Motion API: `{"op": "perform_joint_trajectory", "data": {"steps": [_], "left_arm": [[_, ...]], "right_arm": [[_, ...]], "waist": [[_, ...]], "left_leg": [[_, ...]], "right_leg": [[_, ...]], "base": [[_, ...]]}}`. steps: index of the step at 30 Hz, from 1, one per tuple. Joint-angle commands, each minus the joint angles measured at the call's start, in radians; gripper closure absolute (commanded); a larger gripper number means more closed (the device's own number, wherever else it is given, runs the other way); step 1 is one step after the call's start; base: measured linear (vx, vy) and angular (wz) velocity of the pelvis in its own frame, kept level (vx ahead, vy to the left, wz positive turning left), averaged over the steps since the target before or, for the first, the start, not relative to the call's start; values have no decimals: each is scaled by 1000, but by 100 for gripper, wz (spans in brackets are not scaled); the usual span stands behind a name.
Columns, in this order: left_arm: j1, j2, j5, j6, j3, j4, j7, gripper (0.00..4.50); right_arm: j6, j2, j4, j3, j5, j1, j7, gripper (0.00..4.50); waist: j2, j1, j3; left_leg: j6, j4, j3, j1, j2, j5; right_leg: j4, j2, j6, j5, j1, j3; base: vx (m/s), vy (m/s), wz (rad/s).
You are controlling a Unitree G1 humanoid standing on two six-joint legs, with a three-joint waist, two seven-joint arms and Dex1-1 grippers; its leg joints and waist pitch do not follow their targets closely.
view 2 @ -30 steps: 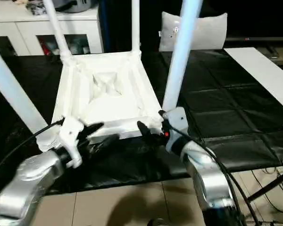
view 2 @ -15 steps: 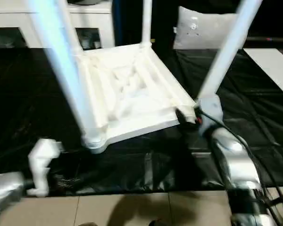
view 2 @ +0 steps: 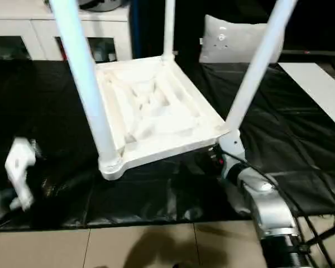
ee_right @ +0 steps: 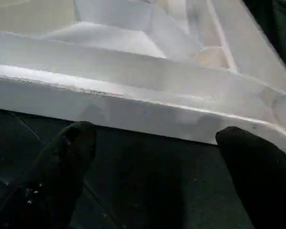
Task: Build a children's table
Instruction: Rotate table base
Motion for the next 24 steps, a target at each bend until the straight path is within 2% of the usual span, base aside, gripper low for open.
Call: {"op": "perform_joint_trajectory", "data": {"steps": [1, 5, 9, 10, 11, 13, 14, 16, 18, 19, 20, 24], "left_arm": [[-43, -3, 23, -21, -36, 54, -3, 9], [-105, -11, 35, -39, -64, 118, -21, 9], [-157, -31, 25, -49, -82, 160, -37, 9], [-200, -67, -15, -39, -82, 187, -51, 9], [-224, -92, -50, -27, -78, 198, -60, 9], [-271, -132, -116, -2, -91, 218, -105, 9], [-280, -135, -122, -2, -98, 225, -115, 9], [-300, -140, -119, -6, -117, 238, -132, 9], [-336, -154, -117, -9, -150, 253, -161, 9], [-357, -164, -119, -3, -174, 252, -187, 9], [-362, -167, -120, -1, -183, 249, -197, 9], [-358, -171, -179, 66, -229, 176, -255, 9]], "right_arm": [[15, 1, 17, 14, -17, -13, -12, 0], [17, 5, 35, 20, -20, -26, -19, 0], [23, 8, 54, 22, -29, -38, -23, 0], [37, 5, 67, 22, -37, -43, -28, 0], [45, 2, 76, 21, -41, -45, -30, 0], [51, -20, 110, 18, -57, -43, -38, 0], [51, -24, 116, 18, -61, -43, -39, 0], [50, -31, 126, 14, -63, -42, -40, 0], [43, -40, 142, 4, -63, -44, -41, 0], [38, -45, 151, -4, -63, -47, -41, 0], [37, -46, 152, -6, -63, -48, -42, 0], [26, -52, 166, -19, -65, -54, -52, 0]], "waist": [[3, -1, -52], [1, 6, -58], [-2, 7, -58], [-6, 7, -55], [-3, 9, -56], [-12, 13, -56], [-9, 15, -56], [-13, 13, -57], [-9, 13, -58], [-1, 15, -59], [-5, 14, -59], [-3, 14, -60]], "left_leg": [[44, -96, -21, -15, 65, -127], [53, -91, -18, -18, 66, -52], [58, -90, -14, -16, 65, -50], [56, -90, -11, -15, 62, -53], [51, -90, -12, -13, 63, -60], [42, -91, -12, -13, 67, -65], [40, -91, -12, -12, 67, -66], [47, -90, -12, -16, 64, -56], [51, -90, -13, -15, 64, -48], [53, -88, -13, -12, 65, -42], [53, -88, -11, -13, 67, -41], [49, -89, -13, -15, 69, -38]], "right_leg": [[-79, -70, -164, -294, 50, 71], [-68, -73, -187, -223, 58, 74], [-72, -73, -194, -243, 59, 73], [-77, -71, -190, -270, 57, 73], [-77, -71, -192, -281, 56, 71], [-79, -75, -189, -301, 57, 71], [-78, -73, -187, -299, 55, 71], [-76, -72, -176, -278, 59, 71], [-76, -73, -175, -274, 60, 71], [-75, -74, -179, -270, 58, 71], [-78, -73, -186, -257, 58, 71], [-70, -75, -205, -228, 63, 71]], "base": [[0, 0, 0], [0, 0, 0], [0, 0, 0], [0, 0, 0], [0, 0, 0], [0, 0, 0], [0, 0, 0], [0, 0, 0], [0, 0, 0], [0, 0, 0], [0, 0, 0], [0, 0, 0]]}}
